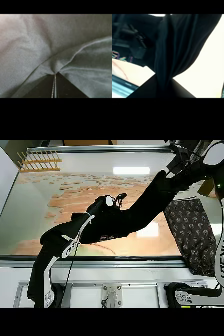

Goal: Fold the clothes and pants, and hang the long-sleeved shirts on hangers.

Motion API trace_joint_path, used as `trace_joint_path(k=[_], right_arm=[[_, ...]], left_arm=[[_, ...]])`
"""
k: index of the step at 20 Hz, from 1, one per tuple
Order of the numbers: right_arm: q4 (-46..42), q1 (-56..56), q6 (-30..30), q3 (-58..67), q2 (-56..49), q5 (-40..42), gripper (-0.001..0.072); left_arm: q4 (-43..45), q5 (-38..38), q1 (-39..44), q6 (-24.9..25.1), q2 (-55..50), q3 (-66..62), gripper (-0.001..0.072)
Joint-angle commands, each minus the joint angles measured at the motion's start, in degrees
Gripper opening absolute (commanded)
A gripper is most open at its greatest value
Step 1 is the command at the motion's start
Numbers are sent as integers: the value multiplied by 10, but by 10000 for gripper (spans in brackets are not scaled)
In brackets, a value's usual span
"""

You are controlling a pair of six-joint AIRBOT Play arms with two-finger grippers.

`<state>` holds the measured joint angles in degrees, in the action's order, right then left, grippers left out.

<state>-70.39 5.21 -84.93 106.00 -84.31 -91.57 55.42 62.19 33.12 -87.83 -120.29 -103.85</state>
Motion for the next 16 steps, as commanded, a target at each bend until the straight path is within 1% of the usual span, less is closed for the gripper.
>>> trace_joint_path(k=[1, 4, 7, 13, 16], right_arm=[[-3, 35, -7, 11, 0, 3, 17], [-3, 60, -19, 11, 0, 16, 16], [2, 98, -34, 11, -2, 43, 17], [73, 199, -69, 11, -34, 131, 17], [77, 259, -88, 11, -71, 183, 17]], left_arm=[[0, 8, -8, -7, 2, -10, 6], [7, 7, -35, -7, 35, -10, 6], [6, 7, -85, -6, 78, -10, 6], [6, 21, -209, -5, 168, -10, 6], [6, 40, -273, -4, 211, -10, 7]])
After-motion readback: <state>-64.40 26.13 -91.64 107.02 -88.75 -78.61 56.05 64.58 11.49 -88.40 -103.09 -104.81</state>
